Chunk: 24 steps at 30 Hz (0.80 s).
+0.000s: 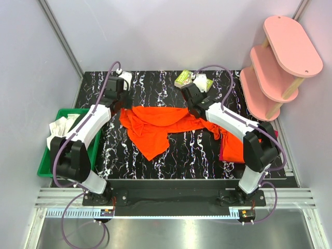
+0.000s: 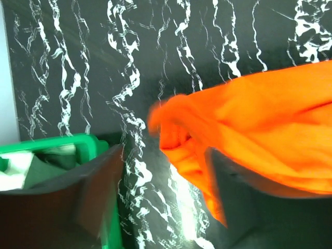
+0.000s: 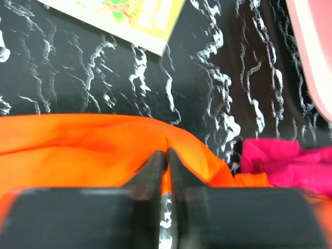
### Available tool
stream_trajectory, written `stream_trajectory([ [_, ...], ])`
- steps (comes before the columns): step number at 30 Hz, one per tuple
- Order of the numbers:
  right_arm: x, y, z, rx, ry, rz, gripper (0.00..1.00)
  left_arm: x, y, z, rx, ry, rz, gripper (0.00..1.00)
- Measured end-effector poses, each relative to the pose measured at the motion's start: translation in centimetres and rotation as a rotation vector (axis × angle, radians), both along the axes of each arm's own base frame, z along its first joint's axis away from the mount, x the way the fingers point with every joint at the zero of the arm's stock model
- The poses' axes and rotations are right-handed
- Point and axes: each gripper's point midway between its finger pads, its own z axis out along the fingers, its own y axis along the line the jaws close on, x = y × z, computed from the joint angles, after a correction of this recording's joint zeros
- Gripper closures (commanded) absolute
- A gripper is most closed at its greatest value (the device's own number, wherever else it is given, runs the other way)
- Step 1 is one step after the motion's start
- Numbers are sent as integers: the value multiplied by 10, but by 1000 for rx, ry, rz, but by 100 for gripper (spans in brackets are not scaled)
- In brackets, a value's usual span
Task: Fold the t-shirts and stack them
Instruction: Move the tshirt to the center of the board
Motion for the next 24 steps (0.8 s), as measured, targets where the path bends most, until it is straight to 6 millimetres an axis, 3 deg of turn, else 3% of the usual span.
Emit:
stream_trajectory([
  [3,7,8,10,21,-18,23,60,5,0,3,-9,-14,14,1],
  [7,13,15,20,46,-44,39,59,5,-1,15,-29,-40,14,1],
  [12,7,14,25,58,-45,59,59,-21,-8,34,-74,-55,-33,2],
  [15,-2,9,25,62,-43,62,60,-41,-19,32,-96,-32,-85,7],
  [18,-10,4,18,58,-25,61,61,-59,-39,13,-127,49,-152,11],
  [24,-23,-2,-3,46,22,56,62,-95,-69,-51,-169,289,-215,22],
])
